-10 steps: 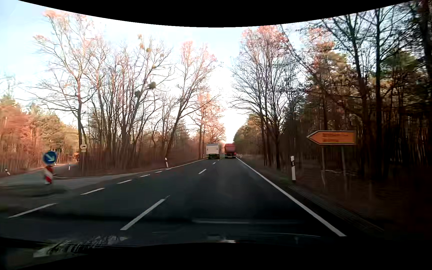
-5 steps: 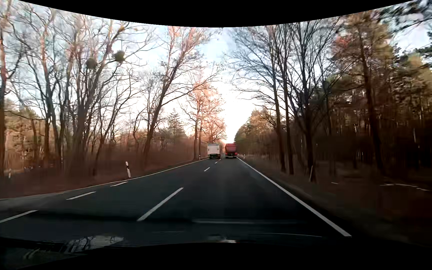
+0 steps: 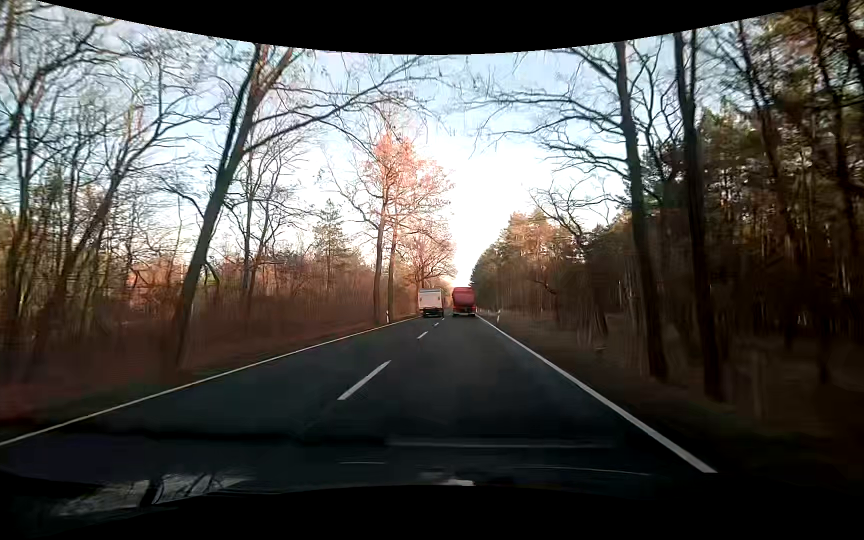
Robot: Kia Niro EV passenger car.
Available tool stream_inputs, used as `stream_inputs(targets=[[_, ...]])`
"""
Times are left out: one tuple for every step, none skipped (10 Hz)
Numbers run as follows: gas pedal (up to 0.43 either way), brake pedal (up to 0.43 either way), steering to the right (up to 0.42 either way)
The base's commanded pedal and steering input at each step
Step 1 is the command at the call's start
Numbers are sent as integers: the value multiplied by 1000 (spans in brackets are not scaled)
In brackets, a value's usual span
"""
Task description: Follow the waypoints while adhering to traffic rules and regulations
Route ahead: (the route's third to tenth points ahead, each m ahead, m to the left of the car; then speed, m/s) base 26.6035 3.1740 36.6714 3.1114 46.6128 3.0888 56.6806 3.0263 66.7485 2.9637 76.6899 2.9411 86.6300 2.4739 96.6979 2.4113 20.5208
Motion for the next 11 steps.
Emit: stream_inputs(targets=[[240,0,-1],[240,0,0],[240,0,0],[240,0,0],[240,0,0],[240,0,0],[228,0,0],[228,0,2],[220,0,3],[209,0,4],[197,0,4]])
